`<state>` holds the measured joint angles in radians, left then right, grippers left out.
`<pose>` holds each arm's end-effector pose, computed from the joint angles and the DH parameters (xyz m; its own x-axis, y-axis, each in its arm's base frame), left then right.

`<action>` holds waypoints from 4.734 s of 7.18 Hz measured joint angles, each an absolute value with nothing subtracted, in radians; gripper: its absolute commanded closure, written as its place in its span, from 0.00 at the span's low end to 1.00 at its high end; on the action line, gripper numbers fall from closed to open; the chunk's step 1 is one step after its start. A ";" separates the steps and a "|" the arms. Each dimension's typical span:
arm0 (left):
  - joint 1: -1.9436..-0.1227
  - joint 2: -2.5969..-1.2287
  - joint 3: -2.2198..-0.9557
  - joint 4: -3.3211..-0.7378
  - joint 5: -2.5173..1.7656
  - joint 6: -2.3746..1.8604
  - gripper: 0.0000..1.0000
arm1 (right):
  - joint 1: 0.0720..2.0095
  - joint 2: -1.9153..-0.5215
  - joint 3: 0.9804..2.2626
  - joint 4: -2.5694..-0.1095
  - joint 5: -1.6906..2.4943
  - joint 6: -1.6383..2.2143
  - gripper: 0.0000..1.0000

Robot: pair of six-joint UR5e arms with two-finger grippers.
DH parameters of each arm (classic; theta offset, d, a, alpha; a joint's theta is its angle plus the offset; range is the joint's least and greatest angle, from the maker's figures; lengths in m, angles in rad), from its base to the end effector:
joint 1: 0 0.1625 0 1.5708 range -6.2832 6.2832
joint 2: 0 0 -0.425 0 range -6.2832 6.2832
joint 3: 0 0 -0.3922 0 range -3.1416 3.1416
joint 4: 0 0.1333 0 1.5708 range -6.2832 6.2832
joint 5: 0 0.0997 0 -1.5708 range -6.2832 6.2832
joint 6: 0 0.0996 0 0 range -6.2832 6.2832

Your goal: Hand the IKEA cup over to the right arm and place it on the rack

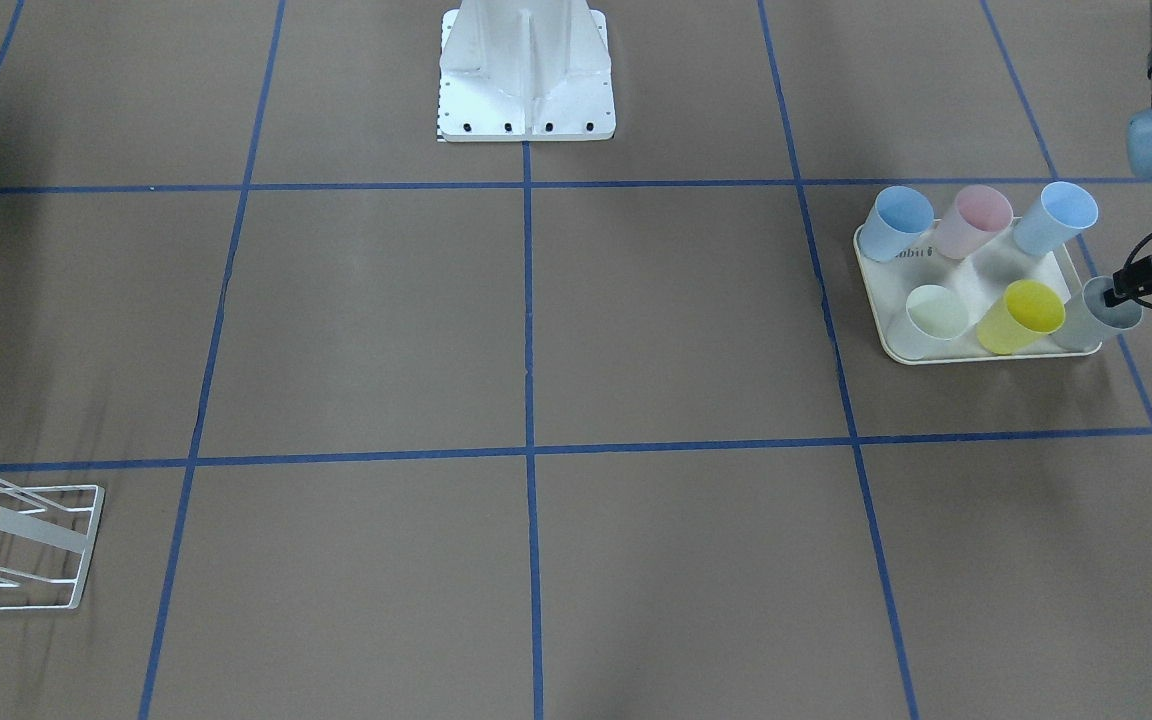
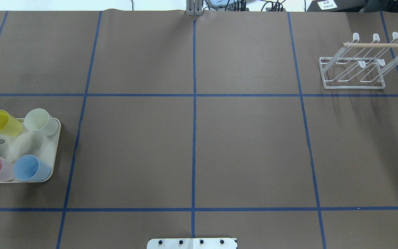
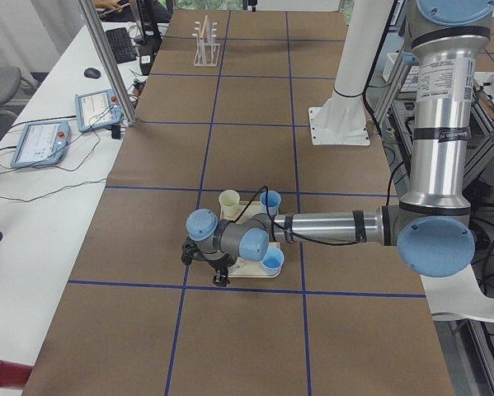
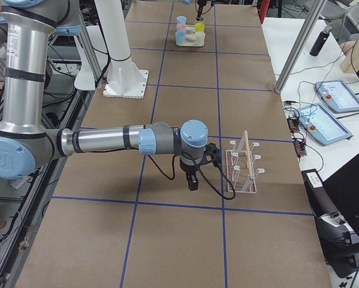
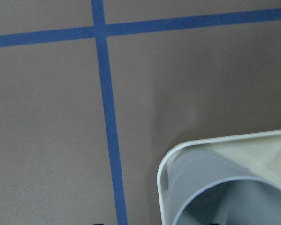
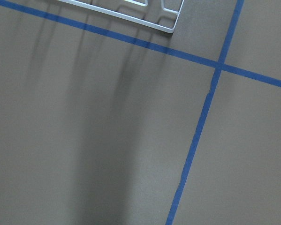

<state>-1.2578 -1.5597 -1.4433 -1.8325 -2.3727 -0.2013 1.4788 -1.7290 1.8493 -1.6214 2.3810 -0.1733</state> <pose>0.0925 -0.4863 0.6981 0.6827 0.1033 -0.7234 -0.1726 0.9847 -0.0223 0.0217 -0.4305 0.5967 0.6558 -0.2832 0.6998 0.2078 0.9589 0.1932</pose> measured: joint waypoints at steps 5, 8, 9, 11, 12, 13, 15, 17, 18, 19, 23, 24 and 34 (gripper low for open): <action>-1.416 -1.578 -1.485 -1.739 -2.565 -0.214 1.00 | 1.477 -1.727 1.846 -1.616 2.392 -0.174 0.00; -1.488 -1.548 -1.668 -1.721 -2.570 -0.280 1.00 | 1.474 -1.713 1.850 -1.603 2.419 -0.165 0.01; -1.487 -1.539 -1.750 -1.723 -2.574 -0.375 1.00 | 1.469 -1.705 1.851 -1.559 2.449 -0.123 0.01; -1.401 -1.566 -1.900 -1.744 -2.604 -0.681 1.00 | 1.406 -1.698 1.850 -1.297 2.471 0.169 0.01; -1.313 -1.630 -1.948 -1.774 -2.612 -0.907 1.00 | 1.340 -1.688 1.847 -1.121 2.466 0.387 0.01; -1.232 -1.716 -1.970 -1.805 -2.605 -1.148 1.00 | 1.272 -1.661 1.845 -0.966 2.458 0.611 0.01; -1.067 -1.884 -1.980 -1.868 -2.518 -1.581 1.00 | 1.149 -1.550 1.845 -0.772 2.451 1.015 0.01; -0.910 -1.982 -1.981 -1.970 -2.401 -1.848 1.00 | 1.048 -1.421 1.850 -0.706 2.433 1.279 0.01; -0.827 -2.017 -1.980 -2.048 -2.299 -1.948 1.00 | 0.986 -1.347 1.855 -0.697 2.396 1.394 0.01; -0.769 -2.040 -1.964 -2.174 -2.209 -2.075 1.00 | 0.920 -1.273 1.859 -0.689 2.350 1.525 0.02; -0.720 -2.051 -1.793 -2.778 -2.009 -2.409 1.00 | 0.702 -1.173 1.846 -0.412 2.058 2.062 0.04; -0.720 -2.049 -1.770 -2.850 -1.979 -2.437 1.00 | 0.666 -1.172 1.845 -0.320 1.968 2.195 0.04; -0.625 -2.074 -1.779 -2.984 -1.905 -2.539 1.00 | 0.539 -1.172 1.839 -0.115 1.596 2.489 0.05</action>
<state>-0.6250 -2.0738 -1.7786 -2.9841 -1.9050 -2.5389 0.5385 -1.1720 1.8393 -0.1151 1.5959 2.4895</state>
